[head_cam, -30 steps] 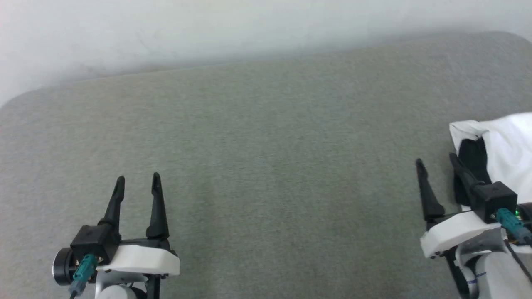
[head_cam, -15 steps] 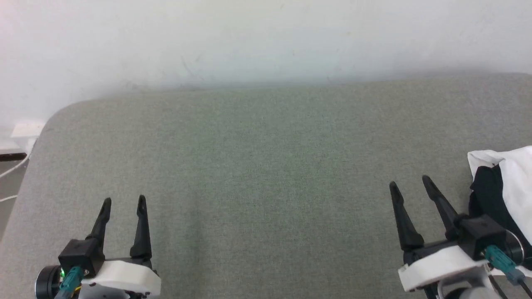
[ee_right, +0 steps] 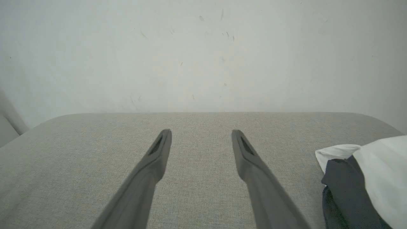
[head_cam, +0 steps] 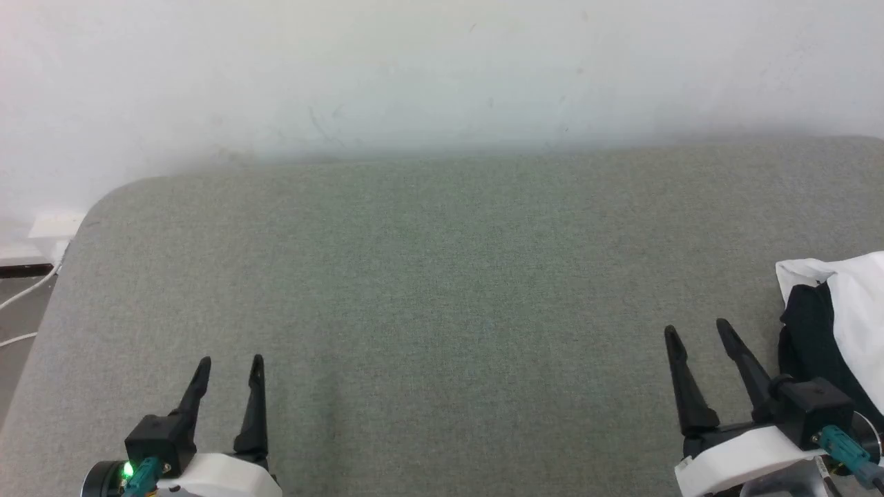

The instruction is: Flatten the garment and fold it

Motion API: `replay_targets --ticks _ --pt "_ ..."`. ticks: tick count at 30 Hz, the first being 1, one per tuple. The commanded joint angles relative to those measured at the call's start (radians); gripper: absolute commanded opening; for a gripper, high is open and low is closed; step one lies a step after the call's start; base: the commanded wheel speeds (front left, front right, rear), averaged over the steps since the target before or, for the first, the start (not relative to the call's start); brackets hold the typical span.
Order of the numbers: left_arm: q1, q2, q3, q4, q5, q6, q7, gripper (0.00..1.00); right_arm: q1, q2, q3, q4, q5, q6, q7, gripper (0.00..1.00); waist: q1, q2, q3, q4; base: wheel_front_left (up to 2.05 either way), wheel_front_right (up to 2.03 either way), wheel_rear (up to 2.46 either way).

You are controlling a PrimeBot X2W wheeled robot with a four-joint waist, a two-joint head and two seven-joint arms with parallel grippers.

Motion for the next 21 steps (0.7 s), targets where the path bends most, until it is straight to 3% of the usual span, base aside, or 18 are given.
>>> replay_targets --ticks 1,21 --pt "0.0 0.0 0.0 0.0 0.0 0.0 0.0 0.0 0.0 0.0 0.0 0.0 0.0 0.0 0.0 0.0 0.0 0.0 0.0 0.0 0.0 0.0 0.0" --pt "-0.008 -0.021 0.007 -0.021 0.033 -0.002 0.035 0.0 -0.012 0.0 -0.001 -0.001 -0.019 0.0 0.021 0.0 0.0 0.0 -0.003 0.002 0.0 0.0 0.0"
